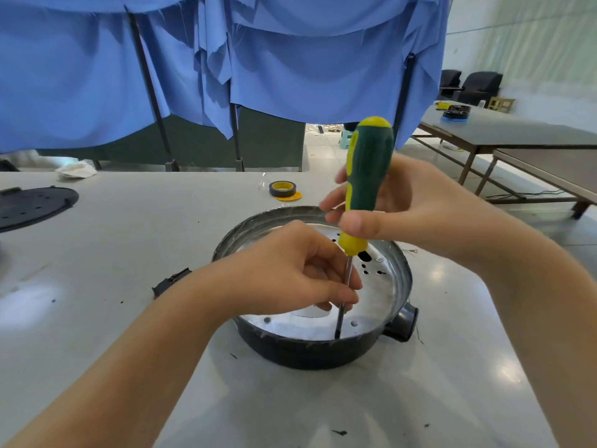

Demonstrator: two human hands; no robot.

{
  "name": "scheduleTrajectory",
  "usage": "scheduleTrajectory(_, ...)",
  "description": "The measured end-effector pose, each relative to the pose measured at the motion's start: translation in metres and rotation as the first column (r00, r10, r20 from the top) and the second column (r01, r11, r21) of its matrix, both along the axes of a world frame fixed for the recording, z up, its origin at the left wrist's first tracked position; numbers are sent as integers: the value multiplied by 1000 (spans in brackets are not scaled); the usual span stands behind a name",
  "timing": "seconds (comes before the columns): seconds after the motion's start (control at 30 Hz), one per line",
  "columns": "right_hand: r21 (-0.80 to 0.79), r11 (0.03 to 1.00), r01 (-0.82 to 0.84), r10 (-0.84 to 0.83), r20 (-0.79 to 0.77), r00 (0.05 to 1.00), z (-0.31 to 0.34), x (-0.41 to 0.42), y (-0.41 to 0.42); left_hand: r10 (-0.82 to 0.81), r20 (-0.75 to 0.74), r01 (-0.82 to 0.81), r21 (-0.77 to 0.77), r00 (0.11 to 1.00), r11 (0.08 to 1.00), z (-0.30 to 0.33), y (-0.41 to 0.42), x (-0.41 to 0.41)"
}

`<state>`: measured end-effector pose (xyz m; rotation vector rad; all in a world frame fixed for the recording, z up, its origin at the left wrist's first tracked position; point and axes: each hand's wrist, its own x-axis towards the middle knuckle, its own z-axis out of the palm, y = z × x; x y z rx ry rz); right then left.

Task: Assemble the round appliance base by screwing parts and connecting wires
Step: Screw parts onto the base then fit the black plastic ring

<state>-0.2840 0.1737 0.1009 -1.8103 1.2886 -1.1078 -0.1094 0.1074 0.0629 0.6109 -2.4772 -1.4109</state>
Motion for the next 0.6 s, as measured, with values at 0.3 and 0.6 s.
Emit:
scheduleTrajectory(0.3, -1, 997, -83, 83, 85, 993, -1, -7, 1, -20, 21, 20, 12, 1000, 1000, 0, -1, 2)
scheduleTrajectory(0.6, -75, 996, 49, -59, -133, 989, -1, 5, 0, 3, -21, -4, -45, 1000, 999, 3, 1, 1)
